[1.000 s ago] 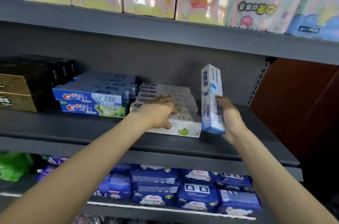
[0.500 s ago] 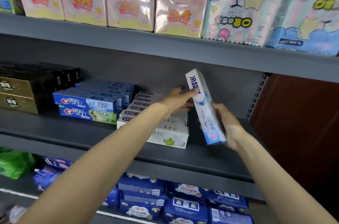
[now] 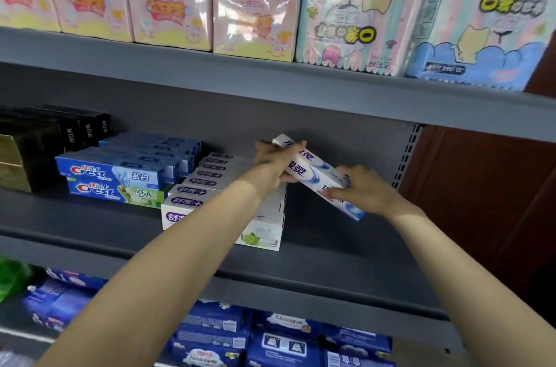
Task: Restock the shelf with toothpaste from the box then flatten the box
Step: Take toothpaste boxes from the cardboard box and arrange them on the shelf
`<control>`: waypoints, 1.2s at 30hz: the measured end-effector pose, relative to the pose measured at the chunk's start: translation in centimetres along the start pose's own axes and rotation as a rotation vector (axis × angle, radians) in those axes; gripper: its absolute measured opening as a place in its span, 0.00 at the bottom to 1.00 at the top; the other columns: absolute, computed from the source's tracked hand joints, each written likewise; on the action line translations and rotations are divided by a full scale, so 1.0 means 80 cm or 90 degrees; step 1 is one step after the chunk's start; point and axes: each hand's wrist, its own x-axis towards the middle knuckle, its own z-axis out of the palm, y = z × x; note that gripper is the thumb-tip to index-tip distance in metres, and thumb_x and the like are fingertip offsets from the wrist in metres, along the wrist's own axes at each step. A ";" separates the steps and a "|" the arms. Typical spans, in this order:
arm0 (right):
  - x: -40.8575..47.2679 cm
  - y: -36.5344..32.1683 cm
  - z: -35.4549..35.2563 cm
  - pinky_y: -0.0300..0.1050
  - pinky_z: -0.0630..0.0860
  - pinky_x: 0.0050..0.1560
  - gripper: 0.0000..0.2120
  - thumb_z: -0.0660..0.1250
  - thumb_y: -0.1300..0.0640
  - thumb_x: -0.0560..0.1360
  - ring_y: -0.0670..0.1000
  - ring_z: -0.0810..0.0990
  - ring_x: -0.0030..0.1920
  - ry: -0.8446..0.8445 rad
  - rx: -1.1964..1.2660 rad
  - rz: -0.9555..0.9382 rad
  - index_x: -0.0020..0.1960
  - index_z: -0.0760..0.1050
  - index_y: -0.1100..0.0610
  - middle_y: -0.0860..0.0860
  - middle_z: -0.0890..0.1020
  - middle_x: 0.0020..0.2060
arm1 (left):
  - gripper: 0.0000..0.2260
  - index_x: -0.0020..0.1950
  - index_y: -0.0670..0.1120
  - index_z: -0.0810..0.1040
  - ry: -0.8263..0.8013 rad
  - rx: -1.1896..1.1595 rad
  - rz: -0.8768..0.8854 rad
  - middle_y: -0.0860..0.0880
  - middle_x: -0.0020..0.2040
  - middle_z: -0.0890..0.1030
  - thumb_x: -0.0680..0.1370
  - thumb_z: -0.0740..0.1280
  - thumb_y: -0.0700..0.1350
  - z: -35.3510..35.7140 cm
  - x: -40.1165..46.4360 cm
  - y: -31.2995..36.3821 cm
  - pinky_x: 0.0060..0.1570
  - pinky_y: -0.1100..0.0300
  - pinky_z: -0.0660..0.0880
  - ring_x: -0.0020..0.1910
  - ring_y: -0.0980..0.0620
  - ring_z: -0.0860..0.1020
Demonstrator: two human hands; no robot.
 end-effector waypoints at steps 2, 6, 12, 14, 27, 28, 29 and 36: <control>0.010 0.010 -0.002 0.45 0.70 0.44 0.11 0.71 0.48 0.70 0.53 0.74 0.43 0.010 -0.019 0.006 0.45 0.71 0.51 0.46 0.75 0.38 | 0.16 0.57 0.40 0.69 0.010 0.053 0.008 0.39 0.51 0.82 0.76 0.69 0.48 -0.005 0.005 0.001 0.36 0.52 0.82 0.39 0.45 0.82; 0.031 0.040 -0.004 0.50 0.75 0.53 0.18 0.73 0.52 0.69 0.55 0.77 0.51 0.051 -0.058 0.029 0.56 0.74 0.52 0.52 0.78 0.50 | 0.09 0.47 0.43 0.75 -0.024 0.395 0.069 0.46 0.49 0.81 0.78 0.65 0.49 -0.023 0.018 0.003 0.42 0.57 0.77 0.45 0.49 0.79; 0.065 0.074 0.007 0.48 0.68 0.63 0.23 0.72 0.57 0.72 0.59 0.73 0.62 0.058 -0.097 0.070 0.65 0.74 0.59 0.59 0.75 0.62 | 0.16 0.67 0.45 0.69 -0.136 0.750 0.241 0.45 0.63 0.76 0.79 0.62 0.42 0.001 0.051 -0.023 0.55 0.59 0.71 0.60 0.46 0.75; 0.074 0.083 0.014 0.48 0.65 0.67 0.24 0.71 0.57 0.73 0.60 0.71 0.66 0.050 -0.118 0.078 0.67 0.71 0.59 0.60 0.73 0.65 | 0.20 0.72 0.49 0.66 -0.155 0.907 0.282 0.45 0.68 0.71 0.79 0.60 0.43 0.006 0.062 -0.033 0.63 0.54 0.69 0.65 0.44 0.71; 0.093 0.113 0.068 0.51 0.73 0.57 0.17 0.62 0.67 0.75 0.57 0.69 0.63 0.128 -0.246 0.042 0.63 0.74 0.58 0.56 0.71 0.60 | 0.18 0.69 0.47 0.71 -0.141 1.082 0.273 0.45 0.64 0.75 0.79 0.60 0.43 0.032 0.086 -0.062 0.59 0.52 0.68 0.61 0.45 0.74; 0.093 0.112 0.070 0.51 0.73 0.57 0.18 0.62 0.67 0.75 0.57 0.69 0.63 0.136 -0.242 0.050 0.64 0.73 0.57 0.56 0.71 0.60 | 0.17 0.68 0.47 0.71 -0.138 1.079 0.272 0.45 0.64 0.75 0.79 0.60 0.43 0.033 0.086 -0.061 0.58 0.52 0.69 0.61 0.44 0.74; 0.093 0.110 0.071 0.51 0.73 0.57 0.19 0.62 0.67 0.75 0.57 0.69 0.63 0.146 -0.246 0.050 0.65 0.72 0.57 0.56 0.71 0.60 | 0.18 0.69 0.47 0.70 -0.139 1.073 0.267 0.45 0.64 0.74 0.79 0.60 0.43 0.033 0.086 -0.061 0.58 0.52 0.69 0.61 0.44 0.74; 0.086 0.076 0.067 0.53 0.71 0.59 0.16 0.61 0.62 0.76 0.57 0.69 0.64 0.142 -0.201 0.059 0.64 0.71 0.57 0.56 0.71 0.61 | 0.15 0.65 0.49 0.74 -0.115 0.982 0.308 0.46 0.62 0.76 0.79 0.61 0.46 0.020 0.063 -0.042 0.59 0.53 0.70 0.60 0.46 0.74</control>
